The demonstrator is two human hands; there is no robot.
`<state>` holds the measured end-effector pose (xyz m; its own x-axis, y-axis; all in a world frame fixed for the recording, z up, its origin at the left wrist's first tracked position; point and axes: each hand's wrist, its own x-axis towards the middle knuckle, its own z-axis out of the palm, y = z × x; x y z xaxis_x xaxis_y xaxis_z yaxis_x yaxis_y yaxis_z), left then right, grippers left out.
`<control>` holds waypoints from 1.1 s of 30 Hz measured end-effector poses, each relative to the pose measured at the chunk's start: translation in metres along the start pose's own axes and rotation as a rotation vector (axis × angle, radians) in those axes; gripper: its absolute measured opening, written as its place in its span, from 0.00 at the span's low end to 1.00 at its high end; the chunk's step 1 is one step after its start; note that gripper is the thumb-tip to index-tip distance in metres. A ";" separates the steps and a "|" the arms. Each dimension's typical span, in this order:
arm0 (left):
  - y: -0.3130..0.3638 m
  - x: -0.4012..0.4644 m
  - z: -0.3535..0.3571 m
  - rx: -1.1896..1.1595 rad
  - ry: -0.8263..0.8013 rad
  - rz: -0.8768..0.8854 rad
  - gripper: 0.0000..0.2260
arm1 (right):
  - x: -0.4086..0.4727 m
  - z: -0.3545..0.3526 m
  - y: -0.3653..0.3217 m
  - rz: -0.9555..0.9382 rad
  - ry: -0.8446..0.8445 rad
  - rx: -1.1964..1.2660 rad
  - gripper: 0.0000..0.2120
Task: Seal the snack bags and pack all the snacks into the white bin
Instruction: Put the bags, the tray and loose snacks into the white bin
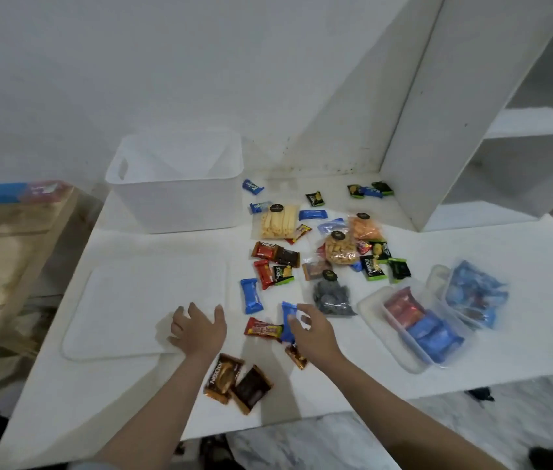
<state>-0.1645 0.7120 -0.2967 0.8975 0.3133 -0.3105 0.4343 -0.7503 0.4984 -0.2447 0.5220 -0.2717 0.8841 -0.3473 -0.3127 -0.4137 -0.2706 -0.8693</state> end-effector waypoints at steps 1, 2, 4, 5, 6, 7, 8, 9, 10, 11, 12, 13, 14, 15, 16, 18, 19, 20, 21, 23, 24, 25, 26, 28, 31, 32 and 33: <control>0.012 -0.015 0.010 -0.008 -0.005 0.029 0.29 | -0.004 -0.018 0.006 0.002 0.010 0.008 0.17; 0.024 -0.029 0.019 -0.014 -0.003 0.061 0.29 | -0.005 -0.036 0.011 0.000 0.025 0.006 0.16; 0.046 -0.050 0.036 -0.035 -0.005 0.131 0.27 | -0.004 -0.068 0.019 -0.030 0.070 -0.013 0.12; 0.056 -0.061 0.043 -0.057 -0.018 0.152 0.25 | -0.004 -0.084 0.023 -0.038 0.084 -0.012 0.10; 0.065 -0.071 0.050 -0.084 -0.028 0.167 0.24 | -0.002 -0.098 0.025 -0.040 0.094 -0.003 0.09; 0.075 -0.079 0.056 -0.113 -0.035 0.177 0.24 | 0.000 -0.110 0.025 -0.044 0.101 -0.001 0.10; 0.085 -0.086 0.060 -0.134 -0.039 0.185 0.24 | 0.004 -0.121 0.025 -0.049 0.108 -0.006 0.11; 0.094 -0.091 0.063 -0.147 -0.032 0.203 0.24 | 0.008 -0.131 0.023 -0.055 0.115 -0.019 0.12; 0.104 -0.094 0.065 -0.150 -0.026 0.227 0.24 | 0.014 -0.140 0.021 -0.060 0.122 -0.028 0.13; 0.111 -0.094 0.068 -0.159 -0.032 0.246 0.24 | 0.019 -0.147 0.018 -0.066 0.125 -0.030 0.14; 0.120 -0.094 0.069 -0.168 -0.042 0.253 0.24 | 0.025 -0.153 0.016 -0.071 0.130 -0.020 0.14; 0.127 -0.092 0.071 -0.172 -0.048 0.258 0.24 | 0.031 -0.157 0.012 -0.075 0.137 -0.009 0.14; 0.134 -0.088 0.071 -0.166 -0.049 0.262 0.24 | 0.038 -0.160 0.010 -0.074 0.145 0.000 0.14; 0.141 -0.082 0.072 -0.159 -0.040 0.275 0.24 | 0.044 -0.161 0.007 -0.074 0.150 -0.009 0.15; 0.147 -0.074 0.072 -0.150 -0.034 0.286 0.24 | 0.052 -0.160 0.005 -0.070 0.150 -0.027 0.15; 0.162 -0.055 0.070 -0.136 -0.020 0.300 0.23 | 0.067 -0.152 0.003 -0.030 0.118 -0.075 0.17; 0.169 -0.043 0.069 -0.127 -0.017 0.308 0.22 | 0.075 -0.146 0.003 -0.003 0.094 -0.100 0.18; 0.178 -0.030 0.068 -0.109 -0.009 0.320 0.22 | 0.083 -0.139 0.003 0.031 0.070 -0.130 0.20; 0.185 -0.017 0.067 -0.078 -0.001 0.330 0.22 | 0.090 -0.132 0.004 0.078 0.047 -0.162 0.23; 0.201 0.007 0.065 -0.044 -0.003 0.297 0.26 | 0.105 -0.117 0.006 0.180 0.003 -0.233 0.31; 0.208 0.019 0.065 -0.035 -0.015 0.270 0.28 | 0.111 -0.110 0.007 0.225 -0.024 -0.268 0.35; 0.215 0.033 0.065 -0.025 -0.023 0.251 0.31 | 0.118 -0.104 0.008 0.265 -0.045 -0.305 0.38; 0.222 0.046 0.065 -0.012 -0.029 0.230 0.34 | 0.124 -0.098 0.008 0.298 -0.055 -0.340 0.39; 0.235 0.074 0.067 0.009 -0.029 0.185 0.39 | 0.134 -0.090 0.008 0.334 -0.033 -0.398 0.38; 0.250 0.108 0.073 0.019 -0.082 0.134 0.47 | 0.144 -0.085 0.009 0.329 0.026 -0.384 0.39; 0.255 0.115 0.076 0.012 -0.115 0.116 0.49 | 0.145 -0.086 0.009 0.341 0.047 -0.344 0.41; 0.259 0.121 0.079 0.010 -0.150 0.104 0.51 | 0.147 -0.088 0.010 0.363 0.058 -0.297 0.43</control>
<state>0.0505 0.5096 -0.2690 0.9156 0.1439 -0.3756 0.3384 -0.7803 0.5259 -0.1381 0.3894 -0.2924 0.6607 -0.5140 -0.5471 -0.7455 -0.3644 -0.5580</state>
